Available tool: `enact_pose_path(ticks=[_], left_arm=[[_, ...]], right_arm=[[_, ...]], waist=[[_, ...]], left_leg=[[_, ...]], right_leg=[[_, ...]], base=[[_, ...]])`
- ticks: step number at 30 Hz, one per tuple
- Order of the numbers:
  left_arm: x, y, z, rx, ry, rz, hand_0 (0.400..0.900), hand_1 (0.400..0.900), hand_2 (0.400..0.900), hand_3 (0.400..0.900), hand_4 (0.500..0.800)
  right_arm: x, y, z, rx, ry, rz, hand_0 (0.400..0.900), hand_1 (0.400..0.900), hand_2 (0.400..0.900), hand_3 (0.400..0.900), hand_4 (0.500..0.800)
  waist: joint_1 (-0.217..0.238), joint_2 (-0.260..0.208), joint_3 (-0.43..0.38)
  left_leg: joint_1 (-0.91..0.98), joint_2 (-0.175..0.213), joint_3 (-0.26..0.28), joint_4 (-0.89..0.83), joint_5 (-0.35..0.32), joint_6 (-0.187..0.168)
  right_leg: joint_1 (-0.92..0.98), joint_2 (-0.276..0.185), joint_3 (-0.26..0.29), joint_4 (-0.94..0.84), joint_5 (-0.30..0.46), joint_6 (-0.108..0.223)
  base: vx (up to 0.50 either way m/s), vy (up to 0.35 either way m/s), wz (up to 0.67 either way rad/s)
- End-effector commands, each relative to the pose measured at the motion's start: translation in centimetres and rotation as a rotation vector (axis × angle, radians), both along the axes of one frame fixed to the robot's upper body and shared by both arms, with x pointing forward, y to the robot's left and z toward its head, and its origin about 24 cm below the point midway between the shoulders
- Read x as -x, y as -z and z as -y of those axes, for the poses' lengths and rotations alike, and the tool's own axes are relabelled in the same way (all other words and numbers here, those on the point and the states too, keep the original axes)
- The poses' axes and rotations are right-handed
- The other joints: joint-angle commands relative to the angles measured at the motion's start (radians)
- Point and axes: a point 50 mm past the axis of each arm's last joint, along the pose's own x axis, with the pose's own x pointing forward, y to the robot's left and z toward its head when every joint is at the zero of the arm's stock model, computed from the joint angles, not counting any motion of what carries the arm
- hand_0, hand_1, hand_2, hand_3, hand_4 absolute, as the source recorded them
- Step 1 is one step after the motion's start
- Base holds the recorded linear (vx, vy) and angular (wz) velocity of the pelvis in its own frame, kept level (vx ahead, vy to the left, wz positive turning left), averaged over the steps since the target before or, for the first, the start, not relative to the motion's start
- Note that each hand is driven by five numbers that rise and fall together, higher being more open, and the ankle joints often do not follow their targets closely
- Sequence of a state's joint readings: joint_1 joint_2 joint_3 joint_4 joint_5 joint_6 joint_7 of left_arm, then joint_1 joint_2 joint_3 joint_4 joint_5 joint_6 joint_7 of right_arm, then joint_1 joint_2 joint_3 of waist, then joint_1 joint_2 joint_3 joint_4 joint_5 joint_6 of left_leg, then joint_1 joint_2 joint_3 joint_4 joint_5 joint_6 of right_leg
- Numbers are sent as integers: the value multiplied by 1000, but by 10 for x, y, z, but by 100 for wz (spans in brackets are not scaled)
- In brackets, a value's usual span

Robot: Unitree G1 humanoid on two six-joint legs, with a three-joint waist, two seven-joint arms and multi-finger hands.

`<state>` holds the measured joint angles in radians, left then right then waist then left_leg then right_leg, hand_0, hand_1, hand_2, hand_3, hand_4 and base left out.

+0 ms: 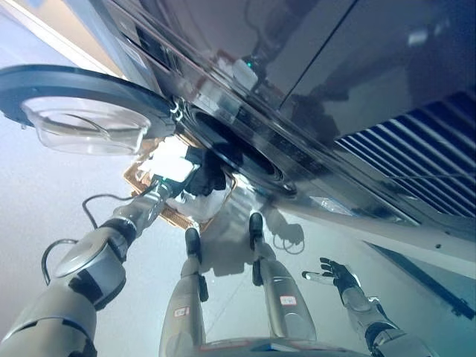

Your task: Put the clothes in the basket into the washing machine.

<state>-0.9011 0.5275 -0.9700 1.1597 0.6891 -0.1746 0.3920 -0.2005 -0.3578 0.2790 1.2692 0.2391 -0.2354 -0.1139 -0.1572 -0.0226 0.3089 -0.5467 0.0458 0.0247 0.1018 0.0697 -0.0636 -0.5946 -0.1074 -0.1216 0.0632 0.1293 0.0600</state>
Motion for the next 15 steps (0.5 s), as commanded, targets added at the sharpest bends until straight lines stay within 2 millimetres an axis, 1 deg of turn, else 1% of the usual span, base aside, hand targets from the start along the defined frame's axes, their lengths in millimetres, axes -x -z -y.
enact_pose_path(ticks=[1, 2, 3, 4, 5, 8, 9, 10, 12, 15], left_arm=[[-13, -37, -18, -49, -34, 153, 900, 900, 900, 900, 800], [-14, -41, -17, -42, -33, 166, 900, 900, 900, 900, 800], [-14, -41, -17, -42, -33, 166, 900, 900, 900, 900, 800], [-19, -52, -17, -59, -31, 201, 900, 900, 900, 900, 800], [-20, -56, -18, -57, -42, 207, 900, 900, 900, 900, 800], [-22, -61, -22, -48, -62, 215, 900, 900, 900, 900, 800], [-25, -71, -24, -55, -77, 223, 900, 900, 900, 900, 800], [-25, -71, -27, -45, -94, 226, 900, 900, 900, 900, 800], [-25, -78, -38, -58, -131, 231, 900, 900, 900, 900, 800], [-26, -83, -40, -72, -126, 218, 900, 900, 900, 900, 800]], right_arm=[[7, -10, 26, 44, 70, 60, 900, 900, 900, 900, 800], [4, -12, 25, 36, 72, 77, 900, 900, 900, 900, 800], [4, -12, 26, 36, 72, 77, 900, 900, 900, 900, 800], [-4, -18, 25, 19, 70, 127, 900, 900, 900, 900, 800], [-7, -20, 24, 12, 69, 144, 900, 900, 900, 900, 800], [-8, -22, 23, 2, 78, 164, 900, 900, 900, 900, 800], [-11, -25, 23, -12, 70, 187, 900, 900, 900, 900, 800], [-13, -27, 17, -33, 58, 218, 900, 900, 900, 900, 800], [-13, -32, 16, -47, 44, 258, 900, 900, 900, 900, 800], [-11, -36, 20, -51, 57, 286, 900, 900, 900, 900, 800]], waist=[[-30, 0, -43], [-32, 3, -44], [-32, 3, -46], [-42, 3, -45], [-45, 3, -49], [-52, 4, -54], [-61, -1, -58], [-67, -4, -62], [-80, -13, -68], [-89, -18, -75]], left_leg=[[-148, -20, 10, 166, -78, 2], [-171, -19, 11, 174, -81, 4], [-175, -19, 11, 175, -81, 4], [-219, -14, 12, 195, -88, 4], [-239, -12, 13, 204, -90, 4], [-283, -8, 10, 224, -96, 5], [-318, -2, 9, 247, -104, 6], [-339, 0, 7, 260, -107, 7], [-373, 7, 4, 273, -114, 8], [-421, 8, 3, 307, -128, 10]], right_leg=[[-84, -35, 23, 90, -11, 69], [-110, -37, 23, 99, -11, 69], [-113, -37, 23, 100, -12, 69], [-159, -38, 26, 111, -10, 70], [-177, -37, 29, 114, -10, 69], [-215, -38, 30, 123, -11, 69], [-247, -36, 34, 133, -11, 68], [-266, -34, 36, 140, -10, 68], [-300, -30, 41, 145, -8, 67], [-345, -29, 41, 158, -10, 68]], base=[[-17, -3, -3], [0, 0, 0], [-29, 7, -5], [-25, 10, -7], [-28, 2, -8], [-7, -4, -2], [-4, -4, -6], [-7, -5, -11], [-6, -11, -9], [1, -6, 1]])
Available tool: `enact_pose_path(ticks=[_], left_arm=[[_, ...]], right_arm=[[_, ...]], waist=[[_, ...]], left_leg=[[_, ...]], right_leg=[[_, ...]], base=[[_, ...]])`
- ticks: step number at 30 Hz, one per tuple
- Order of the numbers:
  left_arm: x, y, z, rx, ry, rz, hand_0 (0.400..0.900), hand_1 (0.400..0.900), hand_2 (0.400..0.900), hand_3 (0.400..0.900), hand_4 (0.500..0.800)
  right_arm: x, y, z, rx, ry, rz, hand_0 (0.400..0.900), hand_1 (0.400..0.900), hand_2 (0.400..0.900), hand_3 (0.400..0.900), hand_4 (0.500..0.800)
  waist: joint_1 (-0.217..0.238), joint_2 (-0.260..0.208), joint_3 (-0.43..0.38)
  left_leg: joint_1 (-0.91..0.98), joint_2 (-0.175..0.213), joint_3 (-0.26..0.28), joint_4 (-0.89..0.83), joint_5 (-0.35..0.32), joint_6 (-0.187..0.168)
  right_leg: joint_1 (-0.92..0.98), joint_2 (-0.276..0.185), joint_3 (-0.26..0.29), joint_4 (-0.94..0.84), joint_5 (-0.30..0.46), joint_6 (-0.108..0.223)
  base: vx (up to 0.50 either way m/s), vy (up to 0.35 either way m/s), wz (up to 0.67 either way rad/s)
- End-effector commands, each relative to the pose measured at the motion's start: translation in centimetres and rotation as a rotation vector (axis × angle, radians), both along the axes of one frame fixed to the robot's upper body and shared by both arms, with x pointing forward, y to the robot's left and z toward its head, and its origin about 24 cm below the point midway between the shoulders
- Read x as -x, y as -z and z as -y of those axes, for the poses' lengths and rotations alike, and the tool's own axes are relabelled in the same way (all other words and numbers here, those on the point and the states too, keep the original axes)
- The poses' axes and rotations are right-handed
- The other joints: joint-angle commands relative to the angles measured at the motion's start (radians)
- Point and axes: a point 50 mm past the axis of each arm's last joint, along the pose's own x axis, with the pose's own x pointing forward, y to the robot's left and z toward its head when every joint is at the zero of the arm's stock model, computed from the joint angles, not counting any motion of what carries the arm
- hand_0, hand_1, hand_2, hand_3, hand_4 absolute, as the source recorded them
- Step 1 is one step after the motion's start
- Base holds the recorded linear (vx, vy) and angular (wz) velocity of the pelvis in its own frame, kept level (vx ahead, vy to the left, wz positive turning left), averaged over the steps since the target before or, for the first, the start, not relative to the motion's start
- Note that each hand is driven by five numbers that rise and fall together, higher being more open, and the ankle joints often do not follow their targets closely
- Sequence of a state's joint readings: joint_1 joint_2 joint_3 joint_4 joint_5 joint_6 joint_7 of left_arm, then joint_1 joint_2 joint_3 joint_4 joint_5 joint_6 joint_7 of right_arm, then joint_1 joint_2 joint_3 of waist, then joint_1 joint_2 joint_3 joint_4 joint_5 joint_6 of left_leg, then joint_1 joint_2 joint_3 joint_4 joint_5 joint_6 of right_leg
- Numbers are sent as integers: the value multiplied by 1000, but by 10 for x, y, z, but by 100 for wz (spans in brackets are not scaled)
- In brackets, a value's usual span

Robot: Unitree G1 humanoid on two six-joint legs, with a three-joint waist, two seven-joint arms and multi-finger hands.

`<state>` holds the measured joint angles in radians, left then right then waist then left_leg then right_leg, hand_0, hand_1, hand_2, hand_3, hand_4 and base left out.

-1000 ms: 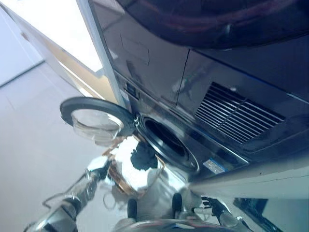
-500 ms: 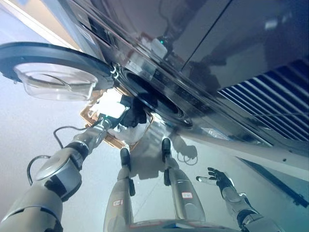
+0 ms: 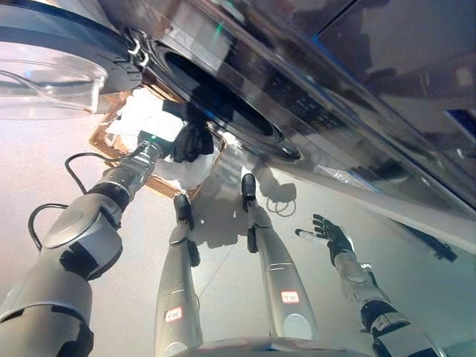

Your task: Put the clothes in the basket into the washing machine.

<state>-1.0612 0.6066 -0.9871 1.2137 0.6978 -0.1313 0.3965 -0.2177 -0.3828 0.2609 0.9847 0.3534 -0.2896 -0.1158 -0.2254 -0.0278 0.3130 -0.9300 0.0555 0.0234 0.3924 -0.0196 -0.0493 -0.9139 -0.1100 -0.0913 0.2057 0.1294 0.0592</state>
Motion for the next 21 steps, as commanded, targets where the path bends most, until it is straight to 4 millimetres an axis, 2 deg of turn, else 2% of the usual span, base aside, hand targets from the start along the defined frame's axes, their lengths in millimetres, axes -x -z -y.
enact_pose_path(ticks=[1, 2, 11, 21], left_arm=[[-2, -18, -13, 28, -32, 48, 900, 900, 900, 900, 800], [-2, -20, -13, 28, -35, 50, 900, 900, 900, 900, 800], [-5, -36, -20, 42, -67, 85, 900, 900, 900, 900, 800], [-6, -47, -31, 256, -181, 190, 900, 900, 900, 900, 800]], right_arm=[[47, 10, 36, 48, 79, -70, 900, 900, 900, 900, 800], [49, 11, 37, 47, 84, -72, 900, 900, 900, 900, 800], [41, -9, 46, 23, 83, 35, 900, 900, 900, 900, 800], [40, -23, 48, 1, 77, 117, 900, 900, 900, 900, 800]], waist=[[-24, -16, -80], [-19, -12, -85], [-38, -25, -94], [-64, -36, -122]], left_leg=[[-51, -2, 4, 28, -42, -4], [-53, 4, -7, 43, -78, -8], [-158, 11, 4, 113, -112, 3], [-268, 12, 8, 194, -140, 12]], right_leg=[[-37, -26, 11, 20, -10, 68], [-42, -15, 15, 32, -35, 73], [-140, 0, 36, 47, -34, 75], [-253, 13, 51, 103, -49, 68]], base=[[106, -4, -8], [104, -4, -9], [8, 23, -16], [-4, 8, -5]])
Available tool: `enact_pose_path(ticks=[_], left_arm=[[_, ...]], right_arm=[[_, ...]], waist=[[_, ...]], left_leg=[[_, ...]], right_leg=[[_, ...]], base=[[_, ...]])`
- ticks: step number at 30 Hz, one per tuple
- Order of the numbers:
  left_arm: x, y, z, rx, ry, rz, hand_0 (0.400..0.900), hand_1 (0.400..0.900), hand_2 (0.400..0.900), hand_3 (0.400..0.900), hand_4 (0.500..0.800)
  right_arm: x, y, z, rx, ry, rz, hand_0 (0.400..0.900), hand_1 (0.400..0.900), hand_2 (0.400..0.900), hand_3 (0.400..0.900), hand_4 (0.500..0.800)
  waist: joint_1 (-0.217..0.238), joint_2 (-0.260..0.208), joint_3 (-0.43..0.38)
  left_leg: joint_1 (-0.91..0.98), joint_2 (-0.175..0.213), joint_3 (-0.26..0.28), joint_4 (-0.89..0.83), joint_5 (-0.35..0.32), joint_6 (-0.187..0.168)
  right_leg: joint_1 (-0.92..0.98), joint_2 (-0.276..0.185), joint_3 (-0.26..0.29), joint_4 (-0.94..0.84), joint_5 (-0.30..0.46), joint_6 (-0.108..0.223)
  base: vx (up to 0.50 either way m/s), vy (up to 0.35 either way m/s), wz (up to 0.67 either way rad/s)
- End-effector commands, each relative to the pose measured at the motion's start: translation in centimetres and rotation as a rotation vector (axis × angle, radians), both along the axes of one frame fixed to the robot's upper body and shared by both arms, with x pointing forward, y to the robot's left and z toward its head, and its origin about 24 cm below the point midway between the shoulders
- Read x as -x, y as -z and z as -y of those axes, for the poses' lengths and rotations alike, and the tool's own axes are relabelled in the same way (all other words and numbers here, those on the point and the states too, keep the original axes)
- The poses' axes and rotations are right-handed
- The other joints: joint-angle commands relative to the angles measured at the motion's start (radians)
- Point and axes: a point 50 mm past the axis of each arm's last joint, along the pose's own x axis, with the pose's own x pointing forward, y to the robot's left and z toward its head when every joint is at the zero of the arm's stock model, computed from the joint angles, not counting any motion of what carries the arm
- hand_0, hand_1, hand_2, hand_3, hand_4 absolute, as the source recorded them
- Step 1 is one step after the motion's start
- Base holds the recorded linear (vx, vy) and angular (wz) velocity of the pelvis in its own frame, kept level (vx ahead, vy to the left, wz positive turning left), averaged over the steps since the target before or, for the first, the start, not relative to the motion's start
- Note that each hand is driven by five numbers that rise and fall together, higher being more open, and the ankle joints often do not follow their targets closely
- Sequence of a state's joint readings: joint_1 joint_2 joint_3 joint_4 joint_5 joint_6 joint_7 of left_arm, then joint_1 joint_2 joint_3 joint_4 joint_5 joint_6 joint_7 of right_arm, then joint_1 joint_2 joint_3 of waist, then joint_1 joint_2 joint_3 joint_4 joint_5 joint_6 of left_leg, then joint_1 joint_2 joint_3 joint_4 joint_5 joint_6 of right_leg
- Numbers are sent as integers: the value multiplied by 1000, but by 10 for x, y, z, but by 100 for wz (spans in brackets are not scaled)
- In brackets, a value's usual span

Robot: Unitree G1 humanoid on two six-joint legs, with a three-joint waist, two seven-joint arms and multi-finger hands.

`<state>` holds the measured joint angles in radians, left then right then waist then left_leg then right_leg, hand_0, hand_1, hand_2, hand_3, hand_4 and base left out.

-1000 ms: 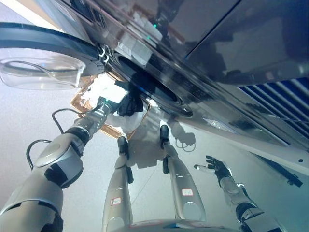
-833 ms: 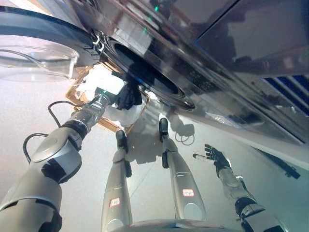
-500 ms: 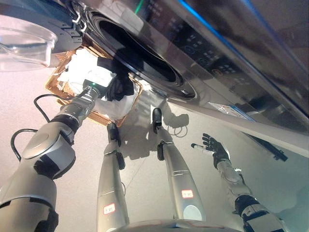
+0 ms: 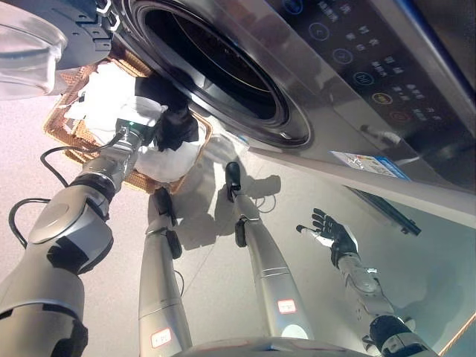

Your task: Put the clothes in the basket into the washing machine.

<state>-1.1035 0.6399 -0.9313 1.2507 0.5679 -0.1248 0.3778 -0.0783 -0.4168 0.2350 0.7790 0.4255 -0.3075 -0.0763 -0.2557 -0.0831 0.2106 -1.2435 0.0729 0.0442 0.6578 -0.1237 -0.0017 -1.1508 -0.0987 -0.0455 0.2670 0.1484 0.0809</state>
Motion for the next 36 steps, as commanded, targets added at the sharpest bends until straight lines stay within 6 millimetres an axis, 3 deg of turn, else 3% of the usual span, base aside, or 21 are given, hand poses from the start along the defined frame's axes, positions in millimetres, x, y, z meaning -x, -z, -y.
enact_pose_path(ticks=[1, 4, 10, 11, 13, 14, 16, 21, 27, 31, 35, 36], left_arm=[[-2, -21, -12, 154, -93, 136, 900, 900, 900, 900, 800], [-2, -18, -12, 169, -106, 139, 900, 900, 900, 900, 800], [-4, -10, -1, 214, -98, 118, 692, 692, 692, 692, 675], [-4, -10, 0, 217, -96, 120, 492, 492, 492, 492, 555], [-4, -6, 4, 247, -85, 118, 400, 400, 400, 400, 500], [-3, -6, 4, 246, -86, 118, 400, 400, 400, 400, 500], [-5, -2, 11, 260, -85, 118, 400, 400, 400, 400, 500], [-3, 2, 3, 272, -123, 100, 400, 400, 400, 400, 500], [2, 19, 1, 312, -133, 49, 400, 400, 400, 400, 500], [6, 30, 0, 401, -158, 33, 400, 400, 400, 400, 500], [8, 38, 3, 725, -204, 73, 400, 400, 400, 400, 500], [8, 38, 3, 725, -204, 73, 400, 400, 400, 400, 500]], right_arm=[[21, -18, 45, 78, 90, 48, 900, 900, 900, 900, 800], [22, -18, 45, 74, 90, 52, 900, 900, 900, 900, 800], [22, -19, 45, 68, 91, 57, 900, 900, 900, 900, 800], [21, -19, 45, 68, 90, 58, 900, 900, 900, 900, 800], [22, -15, 38, 64, 84, 53, 900, 900, 900, 900, 800], [22, -15, 38, 64, 84, 53, 900, 900, 900, 900, 800], [35, 8, 27, 61, 84, -49, 900, 900, 900, 900, 800], [34, 11, 26, 68, 82, -67, 900, 900, 900, 900, 800], [38, 16, 28, 89, 75, -111, 900, 900, 900, 900, 800], [37, 19, 30, 90, 80, -133, 900, 900, 900, 900, 800], [37, 24, 30, 86, 112, -172, 900, 900, 900, 900, 800], [37, 24, 30, 86, 111, -171, 900, 900, 900, 900, 800]], waist=[[-37, 19, -23], [-41, 20, -32], [-51, 20, -55], [-54, 22, -59], [-54, 27, -64], [-55, 27, -64], [-57, 29, -66], [-65, 27, -70], [-60, 30, -81], [-45, 29, -77], [-16, 20, -59], [-16, 19, -57]], left_leg=[[37, -6, -12, -68, -37, -36], [21, -4, -12, -66, -36, -36], [6, 2, -17, -63, -34, -38], [4, 3, -18, -64, -34, -38], [3, 2, -18, -73, -31, -38], [4, 2, -18, -73, -31, -38], [4, 3, -18, -78, -26, -39], [16, 5, -16, -87, -21, -38], [75, 8, -24, -131, -3, -43], [173, 3, -27, -218, 32, -55], [323, -17, -29, -325, 79, -70], [326, -18, -28, -327, 80, -70]], right_leg=[[-29, 3, 6, 44, -67, 46], [-44, 4, 3, 50, -68, 45], [-60, 9, 4, 52, -69, 41], [-63, 11, 4, 51, -69, 40], [-63, 15, 4, 45, -68, 39], [-63, 15, 4, 45, -68, 39], [-62, 17, 4, 43, -67, 39], [-52, 22, 4, 39, -61, 40], [5, 19, -10, 15, -50, 39], [98, 10, -17, -37, -32, 35], [249, 6, -35, -104, -13, 34], [252, 6, -35, -105, -13, 34]], base=[[-12, -7, -3], [0, 0, 0], [-1, -12, -3], [0, 0, 0], [0, 0, 0], [0, 0, 0], [-15, 3, -4], [-9, 1, -8], [-1, -16, 7], [9, -39, 24], [20, -77, 23], [-64, -49, 26]])
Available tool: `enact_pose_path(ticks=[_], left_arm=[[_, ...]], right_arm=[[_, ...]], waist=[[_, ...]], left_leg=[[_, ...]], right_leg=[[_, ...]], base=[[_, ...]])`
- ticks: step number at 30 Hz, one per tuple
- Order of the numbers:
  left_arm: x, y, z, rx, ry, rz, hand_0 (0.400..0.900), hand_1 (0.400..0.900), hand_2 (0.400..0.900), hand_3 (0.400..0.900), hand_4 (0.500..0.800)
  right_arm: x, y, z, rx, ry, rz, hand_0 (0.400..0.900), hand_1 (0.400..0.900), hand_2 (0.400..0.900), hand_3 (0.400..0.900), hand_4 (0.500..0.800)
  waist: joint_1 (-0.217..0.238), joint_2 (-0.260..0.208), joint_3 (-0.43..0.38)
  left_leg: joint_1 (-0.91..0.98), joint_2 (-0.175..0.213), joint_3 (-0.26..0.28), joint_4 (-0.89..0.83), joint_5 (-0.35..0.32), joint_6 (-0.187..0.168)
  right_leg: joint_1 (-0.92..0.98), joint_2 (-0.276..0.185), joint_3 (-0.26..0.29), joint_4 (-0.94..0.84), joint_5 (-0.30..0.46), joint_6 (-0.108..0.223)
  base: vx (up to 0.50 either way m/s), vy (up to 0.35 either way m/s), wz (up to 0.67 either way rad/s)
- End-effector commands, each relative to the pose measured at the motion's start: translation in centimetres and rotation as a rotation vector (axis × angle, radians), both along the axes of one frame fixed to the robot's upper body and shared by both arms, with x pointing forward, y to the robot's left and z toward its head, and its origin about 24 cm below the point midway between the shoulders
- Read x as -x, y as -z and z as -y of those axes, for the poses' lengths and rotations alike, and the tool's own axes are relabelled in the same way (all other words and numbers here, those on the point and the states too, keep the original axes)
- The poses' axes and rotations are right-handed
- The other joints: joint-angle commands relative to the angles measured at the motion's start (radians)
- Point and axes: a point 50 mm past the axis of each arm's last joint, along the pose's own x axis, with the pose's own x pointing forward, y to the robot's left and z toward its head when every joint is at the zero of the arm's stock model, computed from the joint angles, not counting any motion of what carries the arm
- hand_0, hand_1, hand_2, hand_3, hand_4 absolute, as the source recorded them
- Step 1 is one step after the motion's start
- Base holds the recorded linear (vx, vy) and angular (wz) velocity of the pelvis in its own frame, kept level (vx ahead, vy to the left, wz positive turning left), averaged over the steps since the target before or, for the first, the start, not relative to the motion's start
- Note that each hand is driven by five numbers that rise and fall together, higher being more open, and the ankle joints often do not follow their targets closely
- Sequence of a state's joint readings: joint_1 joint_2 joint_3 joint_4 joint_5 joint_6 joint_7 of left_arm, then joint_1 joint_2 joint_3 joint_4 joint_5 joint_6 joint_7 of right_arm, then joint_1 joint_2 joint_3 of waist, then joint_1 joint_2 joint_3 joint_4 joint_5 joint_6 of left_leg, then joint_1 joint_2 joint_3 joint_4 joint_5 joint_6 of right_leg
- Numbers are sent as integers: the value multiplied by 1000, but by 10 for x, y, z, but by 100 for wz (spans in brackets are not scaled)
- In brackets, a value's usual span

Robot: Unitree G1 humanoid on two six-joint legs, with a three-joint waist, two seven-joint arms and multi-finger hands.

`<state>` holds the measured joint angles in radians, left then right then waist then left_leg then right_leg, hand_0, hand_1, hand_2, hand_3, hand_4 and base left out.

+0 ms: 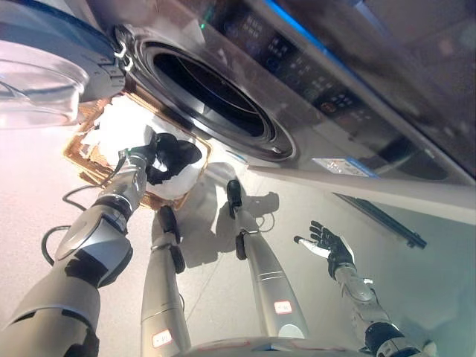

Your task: Put the clothes in the basket into the washing machine.

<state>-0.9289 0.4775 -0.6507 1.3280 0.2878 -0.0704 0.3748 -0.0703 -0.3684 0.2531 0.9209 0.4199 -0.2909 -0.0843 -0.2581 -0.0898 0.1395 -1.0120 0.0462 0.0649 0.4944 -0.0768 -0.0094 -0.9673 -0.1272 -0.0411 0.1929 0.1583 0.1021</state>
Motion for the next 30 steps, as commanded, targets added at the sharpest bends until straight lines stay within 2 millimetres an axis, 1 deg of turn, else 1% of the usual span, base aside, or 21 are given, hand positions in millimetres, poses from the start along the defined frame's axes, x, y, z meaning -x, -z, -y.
enact_pose_path(ticks=[1, 2, 4, 5, 7, 8, 9, 10, 11, 13, 14, 16, 17, 19, 20, 21, 22, 23, 24, 26, 30], left_arm=[[-12, -34, 2, 247, -37, 193, 400, 400, 400, 400, 500], [-11, -28, 9, 538, -70, 234, 400, 400, 400, 400, 500], [-10, -21, 18, 784, -114, 286, 400, 400, 400, 400, 500], [-10, -18, 24, 968, -146, 323, 400, 400, 400, 400, 500], [-11, -18, 34, 1176, -169, 372, 400, 400, 400, 400, 500], [-12, -16, 41, 1266, -167, 368, 400, 400, 400, 400, 500], [-13, -16, 49, 1404, -174, 386, 400, 400, 400, 400, 500], [-14, -17, 56, 1469, -169, 390, 400, 400, 400, 400, 500], [-15, -17, 64, 1585, -176, 402, 400, 400, 400, 400, 500], [-18, -21, 77, 1634, -158, 392, 400, 400, 400, 400, 500], [-18, -21, 84, 1712, -158, 393, 400, 400, 400, 400, 500], [-21, -26, 97, 1742, -143, 384, 400, 400, 400, 400, 500], [-21, -26, 97, 1742, -143, 384, 400, 400, 400, 400, 500], [-23, -37, 116, 1790, -91, 383, 400, 400, 400, 400, 500], [-25, -45, 132, 1824, -59, 382, 400, 400, 400, 400, 500], [-25, -45, 132, 1824, -59, 382, 400, 400, 400, 400, 500], [-25, -52, 141, 1854, -29, 391, 400, 400, 400, 400, 500], [-25, -54, 146, 1862, -26, 388, 400, 400, 400, 400, 500], [-26, -55, 146, 1850, -26, 384, 400, 400, 400, 400, 500], [-28, -67, 154, 1846, 11, 396, 400, 400, 400, 400, 500], [-30, -77, 155, 1848, 46, 419, 400, 400, 400, 400, 500]], right_arm=[[12, -4, 32, 95, 65, -25, 900, 900, 900, 900, 800], [12, -1, 31, 85, 91, -44, 900, 900, 900, 900, 800], [10, 2, 30, 72, 118, -62, 900, 900, 900, 900, 800], [9, 4, 28, 69, 123, -71, 900, 900, 900, 900, 800], [3, 4, 26, 56, 144, -74, 900, 900, 900, 900, 800], [2, 5, 24, 51, 148, -81, 900, 900, 900, 900, 800], [-2, 5, 21, 44, 149, -85, 900, 900, 900, 900, 800], [-4, 6, 20, 41, 150, -94, 900, 900, 900, 900, 800], [-9, 5, 17, 35, 152, -91, 900, 900, 900, 900, 800], [-12, 6, 13, 30, 150, -100, 900, 900, 900, 900, 800], [-13, 6, 12, 27, 151, -102, 900, 900, 900, 900, 800], [-16, 6, 8, 24, 150, -107, 900, 900, 900, 900, 800], [-16, 6, 8, 24, 150, -106, 900, 900, 900, 900, 800], [-18, 7, 4, 23, 152, -112, 900, 900, 900, 900, 800], [-19, 8, -1, 18, 145, -115, 900, 900, 900, 900, 800], [-19, 8, -1, 18, 145, -114, 900, 900, 900, 900, 800], [-18, 9, -2, 19, 144, -117, 900, 900, 900, 900, 800], [-19, 9, -3, 20, 145, -113, 900, 900, 900, 900, 800], [-18, 10, -4, 20, 144, -115, 900, 900, 900, 900, 800], [-13, 12, -3, 30, 148, -121, 900, 900, 900, 900, 800], [-10, 12, -2, 24, 157, -109, 900, 900, 900, 900, 800]], waist=[[-17, 20, 15], [0, 23, 16], [14, 23, 21], [22, 23, 23], [31, 23, 25], [34, 24, 27], [40, 25, 28], [42, 25, 30], [45, 25, 30], [45, 27, 29], [43, 28, 27], [40, 30, 23], [40, 30, 24], [36, 35, 22], [32, 37, 22], [32, 37, 23], [28, 37, 25], [24, 36, 26], [21, 35, 26], [7, 34, 22], [-7, 37, 13]], left_leg=[[115, -7, -44, -194, 76, -57], [178, -17, -43, -236, 91, -60], [230, -28, -46, -269, 103, -61], [256, -30, -48, -284, 108, -61], [295, -32, -50, -307, 113, -62], [314, -32, -50, -317, 116, -63], [332, -34, -48, -329, 121, -64], [345, -33, -48, -339, 123, -64], [357, -32, -46, -347, 125, -64], [371, -30, -41, -354, 127, -63], [380, -28, -38, -357, 127, -64], [385, -27, -37, -362, 127, -63], [385, -27, -37, -362, 127, -63], [389, -24, -37, -368, 130, -63], [392, -22, -33, -372, 131, -63], [393, -22, -33, -372, 131, -63], [392, -20, -31, -373, 131, -64], [394, -18, -27, -378, 132, -63], [394, -16, -23, -379, 133, -63], [391, -12, -15, -385, 134, -63], [386, -7, -7, -389, 132, -64]], right_leg=[[88, 21, -45, -50, 2, 9], [146, 22, -51, -72, 6, 10], [193, 24, -56, -88, 6, 9], [215, 24, -58, -96, 5, 8], [256, 28, -62, -109, 4, 7], [270, 29, -64, -114, 4, 6], [288, 31, -66, -124, 5, 6], [302, 32, -67, -133, 6, 6], [314, 34, -66, -141, 6, 5], [324, 35, -63, -146, 8, 4], [331, 37, -60, -147, 7, 4], [332, 39, -58, -146, 6, 3], [332, 39, -58, -146, 6, 3], [328, 42, -53, -141, 1, 1], [326, 45, -49, -139, -4, -1], [326, 45, -49, -139, -4, -1], [324, 45, -48, -137, -5, -1], [323, 47, -46, -136, -4, -1], [321, 48, -42, -137, -4, -1], [315, 51, -34, -144, 0, 1], [301, 54, -20, -149, 3, 2]], base=[[-40, -59, 27], [-15, -77, 30], [59, -67, 14], [40, -56, 7], [50, -52, 4], [54, -46, 1], [42, -35, -1], [41, -37, -2], [32, -33, -3], [41, -27, -6], [48, -20, -9], [35, -17, -8], [23, -9, -7], [36, -15, -6], [36, -19, -5], [33, -19, -8], [23, -8, -11], [30, -6, -15], [35, -8, -18], [45, -9, -23], [33, -1, -13]])
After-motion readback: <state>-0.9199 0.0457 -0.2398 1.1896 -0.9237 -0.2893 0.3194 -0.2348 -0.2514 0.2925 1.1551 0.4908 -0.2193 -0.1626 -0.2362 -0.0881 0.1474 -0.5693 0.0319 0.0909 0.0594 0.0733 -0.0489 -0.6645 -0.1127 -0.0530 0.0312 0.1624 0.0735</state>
